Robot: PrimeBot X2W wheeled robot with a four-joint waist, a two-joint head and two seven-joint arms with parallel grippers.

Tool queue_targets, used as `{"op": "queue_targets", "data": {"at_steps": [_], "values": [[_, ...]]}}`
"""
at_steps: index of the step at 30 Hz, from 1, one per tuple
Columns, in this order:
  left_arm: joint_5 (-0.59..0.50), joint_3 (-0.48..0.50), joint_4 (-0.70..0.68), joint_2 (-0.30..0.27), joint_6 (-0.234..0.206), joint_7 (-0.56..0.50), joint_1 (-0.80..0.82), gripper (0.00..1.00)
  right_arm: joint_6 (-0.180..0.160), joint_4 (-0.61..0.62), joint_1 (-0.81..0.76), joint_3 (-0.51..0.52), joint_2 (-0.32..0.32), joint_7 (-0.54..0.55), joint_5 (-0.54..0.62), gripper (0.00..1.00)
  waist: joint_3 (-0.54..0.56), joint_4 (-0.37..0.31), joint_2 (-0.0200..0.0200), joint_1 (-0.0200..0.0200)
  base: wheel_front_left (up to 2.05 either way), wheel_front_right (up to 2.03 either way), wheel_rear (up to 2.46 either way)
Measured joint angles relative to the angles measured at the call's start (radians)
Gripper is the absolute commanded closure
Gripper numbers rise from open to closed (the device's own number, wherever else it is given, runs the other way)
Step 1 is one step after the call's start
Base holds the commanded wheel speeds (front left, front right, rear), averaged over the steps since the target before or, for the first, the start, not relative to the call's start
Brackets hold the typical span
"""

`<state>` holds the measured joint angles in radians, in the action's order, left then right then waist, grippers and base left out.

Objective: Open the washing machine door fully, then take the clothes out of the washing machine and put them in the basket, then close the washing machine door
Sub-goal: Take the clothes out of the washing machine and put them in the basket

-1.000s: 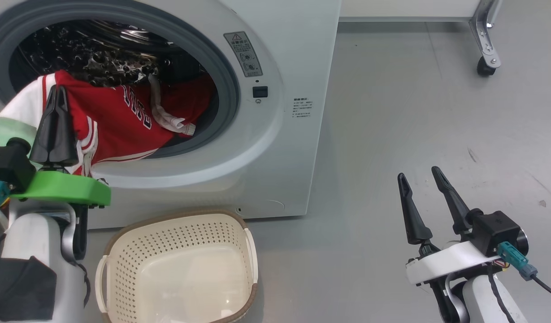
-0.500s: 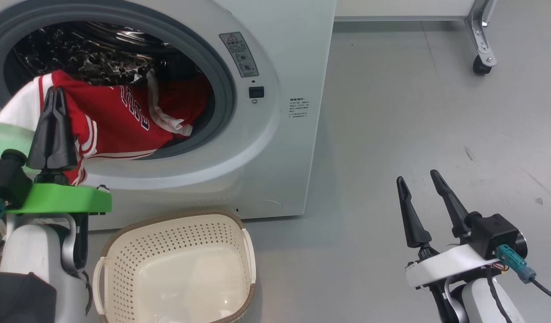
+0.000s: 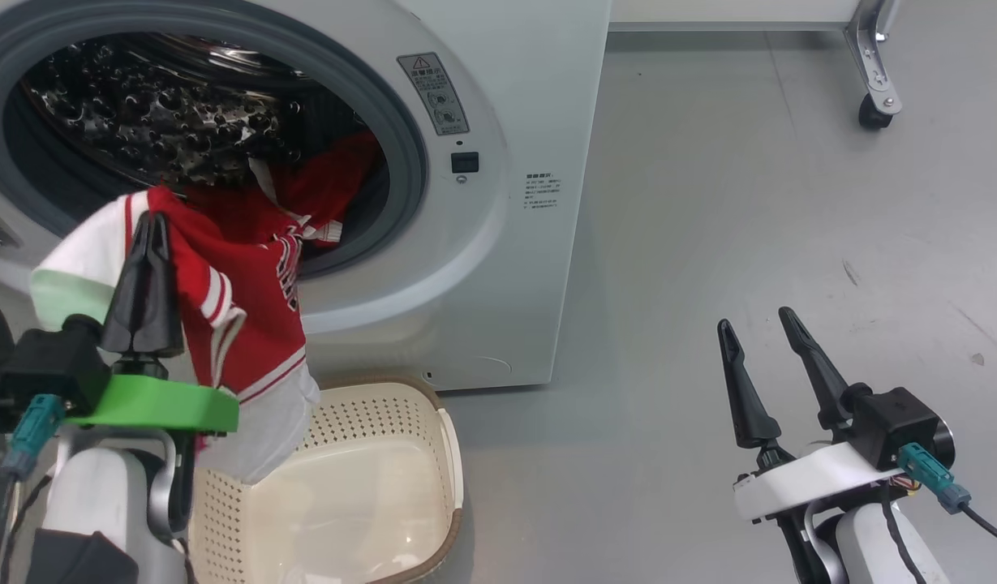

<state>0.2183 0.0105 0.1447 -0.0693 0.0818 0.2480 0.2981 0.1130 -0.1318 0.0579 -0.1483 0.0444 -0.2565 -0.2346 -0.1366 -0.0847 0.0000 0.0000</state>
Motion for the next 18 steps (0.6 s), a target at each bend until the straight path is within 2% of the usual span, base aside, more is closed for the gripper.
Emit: {"op": "queue_targets", "data": {"at_steps": [18], "values": [[-0.001,-0.1,0.189,0.0,0.02,-0.224,-0.093,1.0,0.0,0.025,0.016,-0.015,0.0,0.0,0.0,0.0,-0.099,-0.013,0.0,0.0,0.0,0.0,0.0]]}}
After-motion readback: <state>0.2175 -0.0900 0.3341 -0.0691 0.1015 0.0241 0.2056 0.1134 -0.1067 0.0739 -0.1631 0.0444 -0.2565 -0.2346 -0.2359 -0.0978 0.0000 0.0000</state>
